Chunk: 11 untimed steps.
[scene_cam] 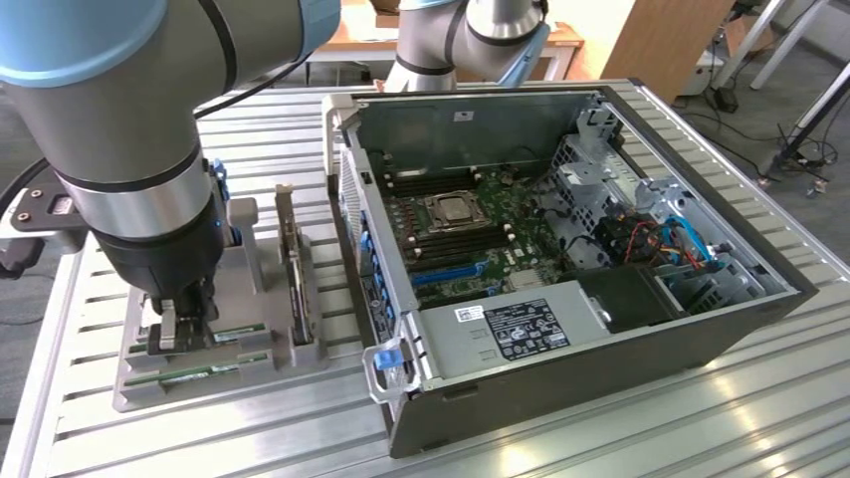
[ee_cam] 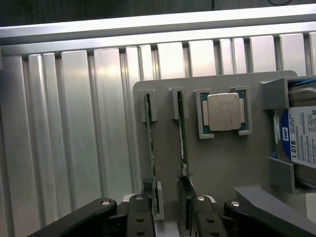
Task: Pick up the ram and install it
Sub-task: 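Pick up the ram and move it above insertion slot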
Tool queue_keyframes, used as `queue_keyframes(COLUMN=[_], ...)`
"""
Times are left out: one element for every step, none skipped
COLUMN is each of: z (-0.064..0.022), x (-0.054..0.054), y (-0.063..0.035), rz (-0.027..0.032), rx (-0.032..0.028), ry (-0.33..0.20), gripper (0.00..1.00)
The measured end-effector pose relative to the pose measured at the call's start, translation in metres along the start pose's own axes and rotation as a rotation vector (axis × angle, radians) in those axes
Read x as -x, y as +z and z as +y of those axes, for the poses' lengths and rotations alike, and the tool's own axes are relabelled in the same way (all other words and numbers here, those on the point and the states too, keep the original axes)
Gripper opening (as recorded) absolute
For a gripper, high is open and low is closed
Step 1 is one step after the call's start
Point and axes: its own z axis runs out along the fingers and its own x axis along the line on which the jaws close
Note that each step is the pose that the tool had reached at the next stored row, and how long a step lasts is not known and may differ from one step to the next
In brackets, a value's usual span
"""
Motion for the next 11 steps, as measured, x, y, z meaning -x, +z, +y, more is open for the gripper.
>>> queue_keyframes(z=[-0.0001, -0.0001, -0.0001, -0.0001, -0.0002, -0.0003, -0.0004, -0.0004, -0.0004, -0.0004, -0.0004], x=[-0.0001, -0.0001, -0.0002, -0.0002, -0.0003, -0.0007, -0.0013, -0.0020, -0.0026, -0.0030, -0.0032], y=[0.0008, 0.0014, 0.0015, 0.0016, 0.0016, 0.0018, 0.0018, 0.0018, 0.0017, 0.0017, 0.0019], rz=[0.0000, 0.0000, 0.0001, 0.0002, 0.0002, 0.0001, -0.0001, 0.0000, 0.0001, 0.0001, -0.0001], rx=[0.0000, 0.0000, 0.0002, 0.0002, 0.0002, 0.0001, -0.0001, -0.0001, 0.0000, 0.0001, -0.0001], ry=[0.000, 0.000, 0.000, 0.000, 0.000, 0.000, 0.000, 0.000, 0.000, 0.000, 0.000], gripper=[0.36, 0.36, 0.36, 0.36, 0.36, 0.36, 0.36, 0.36, 0.36, 0.36, 0.36])
